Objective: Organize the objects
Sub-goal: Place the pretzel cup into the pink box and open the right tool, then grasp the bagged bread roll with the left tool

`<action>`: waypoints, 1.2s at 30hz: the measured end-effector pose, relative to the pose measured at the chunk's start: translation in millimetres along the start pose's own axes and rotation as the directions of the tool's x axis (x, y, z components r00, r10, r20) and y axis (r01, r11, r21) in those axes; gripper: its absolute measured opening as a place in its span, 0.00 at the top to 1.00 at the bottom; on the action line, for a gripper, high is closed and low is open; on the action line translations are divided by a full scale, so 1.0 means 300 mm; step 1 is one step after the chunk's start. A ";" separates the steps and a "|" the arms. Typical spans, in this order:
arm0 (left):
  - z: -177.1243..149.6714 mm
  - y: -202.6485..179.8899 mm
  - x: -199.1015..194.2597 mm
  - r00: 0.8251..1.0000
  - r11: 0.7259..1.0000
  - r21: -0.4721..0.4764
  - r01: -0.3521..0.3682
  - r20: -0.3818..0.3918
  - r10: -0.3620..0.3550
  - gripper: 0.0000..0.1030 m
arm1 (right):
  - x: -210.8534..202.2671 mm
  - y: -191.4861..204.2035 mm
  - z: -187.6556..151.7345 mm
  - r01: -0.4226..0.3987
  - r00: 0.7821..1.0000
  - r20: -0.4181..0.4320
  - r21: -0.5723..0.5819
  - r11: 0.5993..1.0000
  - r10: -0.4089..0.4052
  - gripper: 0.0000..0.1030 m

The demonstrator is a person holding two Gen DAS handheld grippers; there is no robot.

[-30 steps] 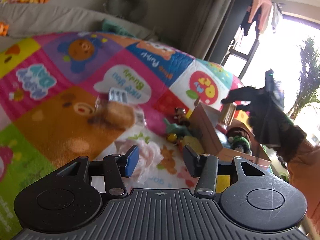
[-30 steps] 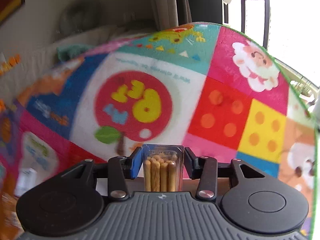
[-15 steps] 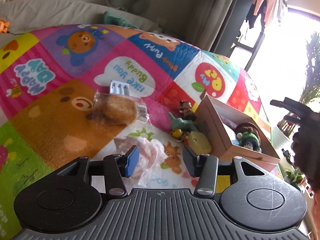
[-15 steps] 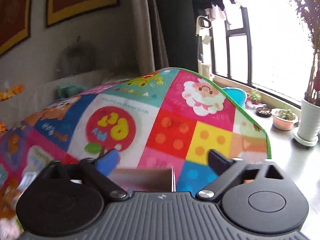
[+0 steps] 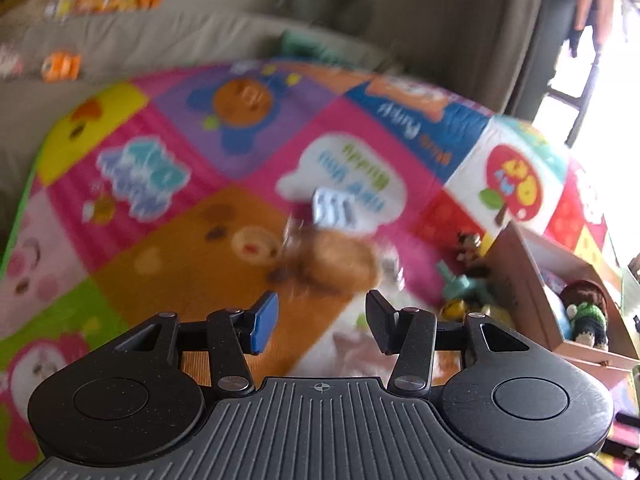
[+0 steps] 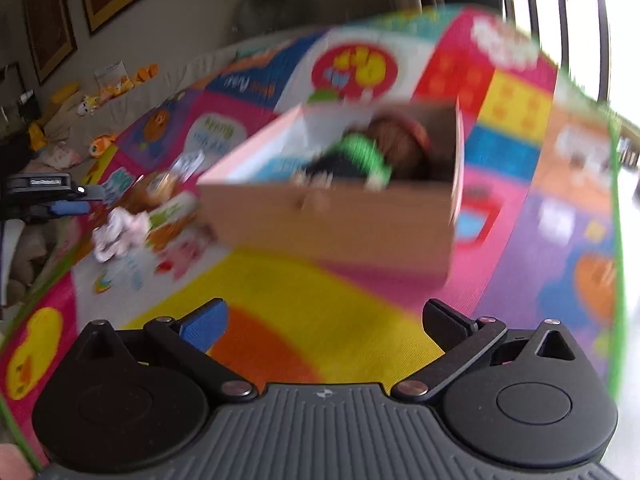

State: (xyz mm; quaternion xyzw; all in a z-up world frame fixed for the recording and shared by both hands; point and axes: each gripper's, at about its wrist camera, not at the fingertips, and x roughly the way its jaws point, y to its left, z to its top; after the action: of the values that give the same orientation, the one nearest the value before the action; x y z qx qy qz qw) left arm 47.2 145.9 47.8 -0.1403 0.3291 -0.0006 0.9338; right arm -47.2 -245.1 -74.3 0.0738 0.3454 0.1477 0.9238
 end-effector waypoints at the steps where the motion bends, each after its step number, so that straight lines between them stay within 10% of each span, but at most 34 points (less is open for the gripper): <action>1: -0.015 -0.003 -0.004 1.000 1.000 0.001 0.021 -0.016 -0.021 0.49 | 0.007 -0.004 -0.010 -0.011 1.000 -0.011 0.021 1.000 0.012 0.00; 10: -0.239 -0.200 -0.023 0.979 0.960 0.233 0.157 -0.167 -0.119 0.47 | 0.039 0.049 -0.021 0.081 0.996 -0.030 -0.070 0.994 -0.084 0.00; 21: -0.341 -0.311 -0.031 0.996 0.915 0.398 0.064 -0.081 -0.035 0.37 | 0.067 0.098 -0.020 0.147 0.985 -0.065 -0.156 0.977 -0.159 0.00; 29: -0.348 -0.317 -0.029 0.998 0.908 0.416 0.048 -0.055 -0.028 0.38 | 0.065 0.100 -0.021 0.150 0.985 -0.057 -0.152 0.977 -0.161 0.00; 32: -0.293 -0.284 -0.082 0.983 0.918 0.355 0.178 -0.109 -0.148 0.50 | 0.064 0.099 -0.021 0.150 0.985 -0.057 -0.153 0.977 -0.160 0.00; 36: -0.154 -0.268 -0.165 0.986 0.854 0.505 0.125 0.033 -0.164 0.50 | 0.064 0.100 -0.021 0.151 0.985 -0.057 -0.153 0.977 -0.161 0.00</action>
State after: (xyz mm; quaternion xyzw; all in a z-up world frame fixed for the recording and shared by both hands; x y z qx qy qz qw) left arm -12.6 61.3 64.9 0.0829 0.2711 -0.1511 0.9470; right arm -44.2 -210.3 -83.9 -0.0273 0.3698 0.1023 0.9231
